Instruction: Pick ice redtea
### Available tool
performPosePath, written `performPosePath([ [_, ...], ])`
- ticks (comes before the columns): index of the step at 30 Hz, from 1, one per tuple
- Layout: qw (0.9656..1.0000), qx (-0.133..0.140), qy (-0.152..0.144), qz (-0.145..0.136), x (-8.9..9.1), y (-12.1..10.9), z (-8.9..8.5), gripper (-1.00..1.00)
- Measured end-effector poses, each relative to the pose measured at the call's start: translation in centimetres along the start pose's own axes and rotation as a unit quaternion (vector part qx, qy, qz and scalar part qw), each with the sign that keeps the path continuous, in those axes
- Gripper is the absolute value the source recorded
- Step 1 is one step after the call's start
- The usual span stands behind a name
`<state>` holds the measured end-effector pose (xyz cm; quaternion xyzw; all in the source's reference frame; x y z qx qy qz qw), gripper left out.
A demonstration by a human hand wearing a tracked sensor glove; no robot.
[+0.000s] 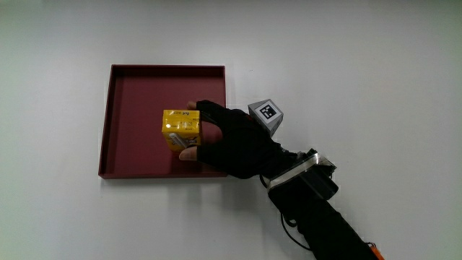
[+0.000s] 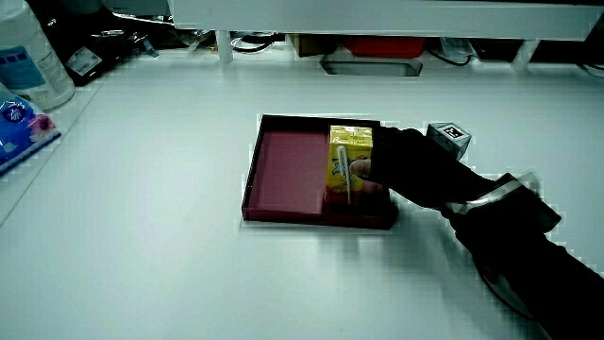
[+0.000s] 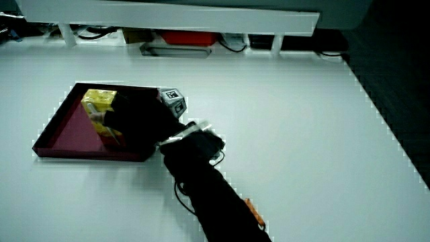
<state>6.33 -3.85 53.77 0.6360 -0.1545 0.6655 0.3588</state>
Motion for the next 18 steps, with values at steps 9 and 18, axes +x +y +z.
performPosePath([
  [9, 0.9983, 0.040, 0.035, 0.024, 0.70, -0.29, 0.32, 0.72],
  [18, 0.9969, 0.060, 0.028, 0.042, 0.55, -0.56, 0.12, 1.00],
])
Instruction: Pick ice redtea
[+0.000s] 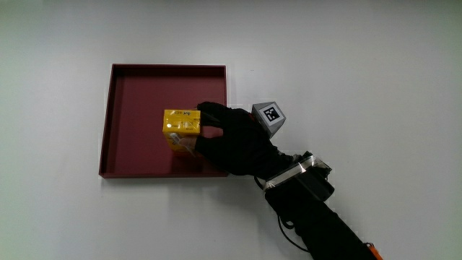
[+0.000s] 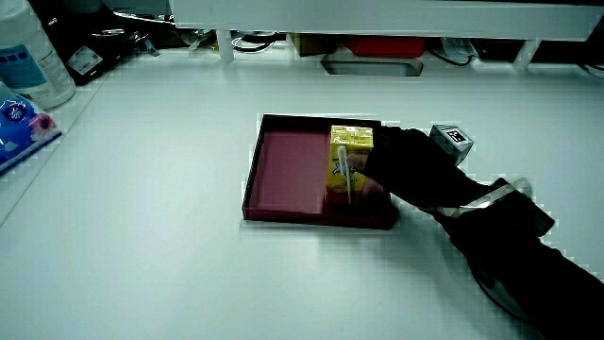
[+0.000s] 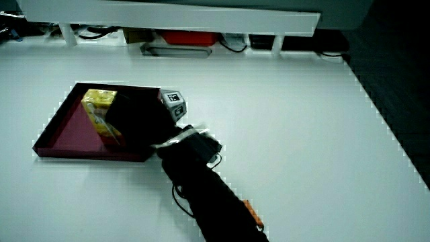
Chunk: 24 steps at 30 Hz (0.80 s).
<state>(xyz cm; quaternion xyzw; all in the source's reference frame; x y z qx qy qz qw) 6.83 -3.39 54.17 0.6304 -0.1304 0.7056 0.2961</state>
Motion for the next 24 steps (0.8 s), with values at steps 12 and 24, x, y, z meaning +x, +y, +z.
performPosePath([
  [12, 0.9993, 0.004, 0.025, 0.027, -1.7, -0.7, -0.3, 1.00],
  [24, 0.9909, -0.020, 0.043, 0.126, -6.3, -3.2, -2.0, 1.00],
])
